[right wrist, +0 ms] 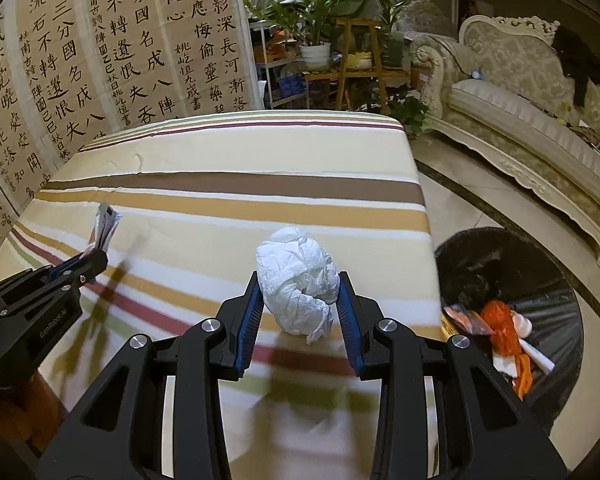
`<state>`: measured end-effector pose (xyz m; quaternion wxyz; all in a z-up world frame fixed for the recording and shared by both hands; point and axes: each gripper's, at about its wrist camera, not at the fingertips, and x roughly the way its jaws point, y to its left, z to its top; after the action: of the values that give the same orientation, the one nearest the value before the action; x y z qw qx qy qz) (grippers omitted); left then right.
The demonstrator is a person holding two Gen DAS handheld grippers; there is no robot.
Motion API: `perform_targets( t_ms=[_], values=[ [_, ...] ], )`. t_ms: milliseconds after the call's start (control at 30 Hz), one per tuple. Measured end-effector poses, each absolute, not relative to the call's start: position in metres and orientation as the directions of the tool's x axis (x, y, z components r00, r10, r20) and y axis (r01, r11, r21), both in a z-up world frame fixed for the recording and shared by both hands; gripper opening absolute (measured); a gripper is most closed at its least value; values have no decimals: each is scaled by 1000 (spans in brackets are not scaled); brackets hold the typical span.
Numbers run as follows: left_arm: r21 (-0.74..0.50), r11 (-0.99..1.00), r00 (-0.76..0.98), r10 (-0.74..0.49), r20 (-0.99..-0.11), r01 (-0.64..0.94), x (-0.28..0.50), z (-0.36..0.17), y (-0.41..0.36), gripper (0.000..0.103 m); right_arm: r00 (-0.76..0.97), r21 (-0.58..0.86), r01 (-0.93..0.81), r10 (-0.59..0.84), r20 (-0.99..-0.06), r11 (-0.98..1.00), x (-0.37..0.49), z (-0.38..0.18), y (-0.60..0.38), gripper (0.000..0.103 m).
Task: Collect trash
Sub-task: 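Carry the tube and tissue over the trash bin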
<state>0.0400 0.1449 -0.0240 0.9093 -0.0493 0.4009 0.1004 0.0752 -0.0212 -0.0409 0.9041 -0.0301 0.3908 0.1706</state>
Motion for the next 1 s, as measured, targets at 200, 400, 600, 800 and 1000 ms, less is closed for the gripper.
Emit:
perform_targets(
  t_ms=[200,400,600,800,1000],
  values=[
    [-10,982,669,122,-733,-190,29,-24,124,15,653,82,-319,282,-703,944,55,-38,-40,35],
    [-2,989,683,102,-723,-150,20,-21,101,15,673,88,-291,270,-689,953,39,-34,-63,35],
    [0,994,698,74,-712,-106,15,-21,79,15,694,89,-250,243,-678,964,28,-34,-88,35],
    [7,999,704,38,-709,-46,16,-22,53,15,707,94,-200,210,-675,975,23,-36,-114,35],
    [12,1000,709,-5,-705,18,20,-21,26,15,722,95,-140,167,-672,986,21,-39,-144,35]
  ],
)
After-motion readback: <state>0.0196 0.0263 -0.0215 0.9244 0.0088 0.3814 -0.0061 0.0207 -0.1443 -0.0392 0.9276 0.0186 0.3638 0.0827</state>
